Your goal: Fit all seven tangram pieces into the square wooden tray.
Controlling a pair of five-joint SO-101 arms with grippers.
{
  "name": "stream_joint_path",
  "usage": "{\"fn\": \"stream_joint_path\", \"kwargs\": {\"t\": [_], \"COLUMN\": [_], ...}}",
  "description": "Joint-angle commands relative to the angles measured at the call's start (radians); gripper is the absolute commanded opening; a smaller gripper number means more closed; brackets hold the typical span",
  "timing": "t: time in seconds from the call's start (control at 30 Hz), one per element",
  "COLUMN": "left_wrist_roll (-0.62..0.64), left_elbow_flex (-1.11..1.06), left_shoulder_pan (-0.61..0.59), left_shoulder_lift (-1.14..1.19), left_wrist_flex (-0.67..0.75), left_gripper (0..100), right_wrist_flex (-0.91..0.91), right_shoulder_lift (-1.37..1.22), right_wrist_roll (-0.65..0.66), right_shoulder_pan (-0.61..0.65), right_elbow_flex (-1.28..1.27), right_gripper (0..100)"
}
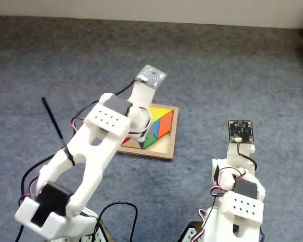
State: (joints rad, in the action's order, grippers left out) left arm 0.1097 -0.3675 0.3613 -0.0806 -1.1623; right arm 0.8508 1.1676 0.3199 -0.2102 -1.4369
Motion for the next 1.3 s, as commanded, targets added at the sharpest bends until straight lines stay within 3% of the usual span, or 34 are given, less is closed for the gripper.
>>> {"fn": "stream_joint_path", "kwargs": {"t": [0.0, 0.23, 0.63, 0.73, 0.83, 1.1, 1.27], "left_wrist_roll": [0.157, 0.577, 1.183, 1.278, 1.332, 1.396, 1.390], "left_elbow_flex": [0.096, 0.220, 0.147, 0.101, 0.065, 0.054, 0.054], "left_shoulder_pan": [0.022, 0.019, 0.064, 0.117, 0.165, 0.222, 0.214], "left_shoulder_lift": [0.064, 0.143, 0.154, 0.154, 0.153, 0.153, 0.145], "left_wrist_flex": [0.020, 0.008, 0.031, 0.109, 0.150, 0.150, 0.150], "left_gripper": [7, 7, 7, 7, 14, 49, 52], "right_wrist_flex": [-0.019, -0.019, -0.019, -0.019, -0.019, -0.019, -0.019], "right_shoulder_lift": [0.019, 0.019, 0.019, 0.019, 0.019, 0.019, 0.019], "right_wrist_roll": [-0.003, -0.003, -0.003, -0.003, -0.003, -0.003, -0.003], "right_shoulder_pan": [0.007, 0.007, 0.010, 0.010, 0.007, 0.007, 0.007], "right_elbow_flex": [0.012, 0.012, 0.012, 0.012, 0.012, 0.012, 0.012], "right_gripper": [3.7, 3.7, 3.7, 3.7, 3.7, 3.7, 3.7]}}
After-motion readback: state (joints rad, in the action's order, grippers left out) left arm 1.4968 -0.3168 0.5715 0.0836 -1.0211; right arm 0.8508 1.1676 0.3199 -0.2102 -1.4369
